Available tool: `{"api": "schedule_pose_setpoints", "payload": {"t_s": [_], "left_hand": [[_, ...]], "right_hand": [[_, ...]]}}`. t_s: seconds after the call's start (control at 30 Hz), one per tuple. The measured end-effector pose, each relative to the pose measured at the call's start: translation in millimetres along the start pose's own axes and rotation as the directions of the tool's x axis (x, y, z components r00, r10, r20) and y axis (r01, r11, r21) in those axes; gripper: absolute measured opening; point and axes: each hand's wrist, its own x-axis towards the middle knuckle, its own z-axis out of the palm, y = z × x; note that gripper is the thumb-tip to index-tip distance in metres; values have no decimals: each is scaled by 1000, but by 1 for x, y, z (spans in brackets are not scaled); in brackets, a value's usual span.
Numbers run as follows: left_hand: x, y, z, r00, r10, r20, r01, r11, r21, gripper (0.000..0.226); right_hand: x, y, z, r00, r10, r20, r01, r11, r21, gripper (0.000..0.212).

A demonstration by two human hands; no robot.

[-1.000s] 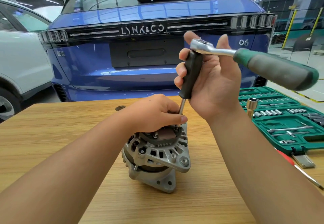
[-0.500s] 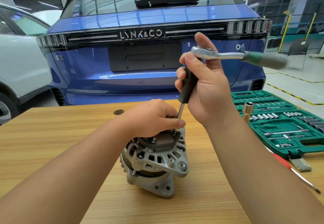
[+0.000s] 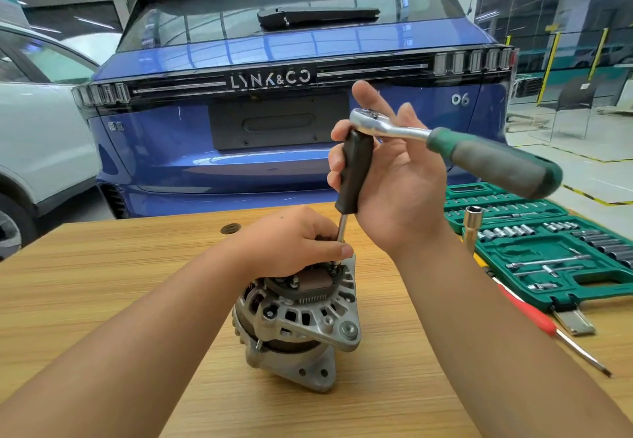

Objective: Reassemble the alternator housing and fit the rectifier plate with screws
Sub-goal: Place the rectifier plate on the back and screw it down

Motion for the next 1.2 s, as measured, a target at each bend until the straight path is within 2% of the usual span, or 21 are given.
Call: {"api": "schedule_pose_setpoints", "payload": {"t_s": [0.07, 0.13, 0.2, 0.27, 0.3, 0.37, 0.43, 0.5, 0.6, 0.67, 0.77, 0.87, 1.0, 1.13, 1.2], "left_hand": [[1, 0, 1, 1000, 1, -13, -1, 1000, 4, 36], [1, 1, 1, 1000, 5, -26, -4, 1000, 26, 35], [1, 4, 1, 1000, 17, -12, -17, 999, 40, 30], [1, 6, 0, 1000, 27, 4, -27, 998, 51, 25], [1, 6, 0, 1000, 26, 5, -27, 998, 53, 25], [1, 4, 0, 1000, 15, -10, -14, 999, 48, 33], [0, 4, 0, 1000, 2, -20, -1, 999, 33, 41], [-1, 4, -1, 1000, -6, -10, 6, 1000, 11, 42], [-2, 5, -1, 1000, -17, 2, 17, 1000, 11, 43], [-2, 4, -1, 1000, -20, -6, 20, 1000, 11, 44], [-1, 3, -1, 1000, -15, -4, 15, 1000, 8, 44], [-2, 4, -1, 1000, -19, 2, 19, 1000, -1, 42], [-1, 3, -1, 1000, -21, -1, 21, 1000, -10, 43], [-2, 2, -1, 1000, -15, 1, 15, 1000, -18, 41], [-2, 2, 0, 1000, -7, -11, 7, 1000, -18, 40]], "right_hand": [[1, -1, 6, 995, 29, -98, -30, 999, -13, 38], [3, 0, 10, 971, -3, -238, -17, 996, -83, 25], [3, 0, 10, 915, -93, -393, -6, 970, -244, 19], [5, -2, 8, 875, -113, -470, -38, 953, -301, 18], [4, -4, 7, 880, -79, -467, -66, 956, -287, 16], [3, -5, 7, 927, 12, -375, -93, 976, -199, 4], [1, -3, 10, 969, 19, -247, -51, 991, -125, 21], [-1, 2, 13, 984, -88, -154, 55, 976, -210, 35], [-2, 7, 14, 976, -200, -81, 161, 926, -342, 40], [-2, 6, 11, 982, -183, -44, 161, 937, -310, 42], [-2, 2, 6, 996, -85, 22, 87, 983, -160, 45], [-1, -3, 5, 999, -16, 28, 18, 998, -68, 61], [0, -3, 6, 1000, 15, -6, -16, 995, -102, 35], [1, -3, 4, 996, 88, 26, -87, 995, -53, 45], [2, -2, 5, 993, 95, -70, -98, 994, -42, 40]]}}
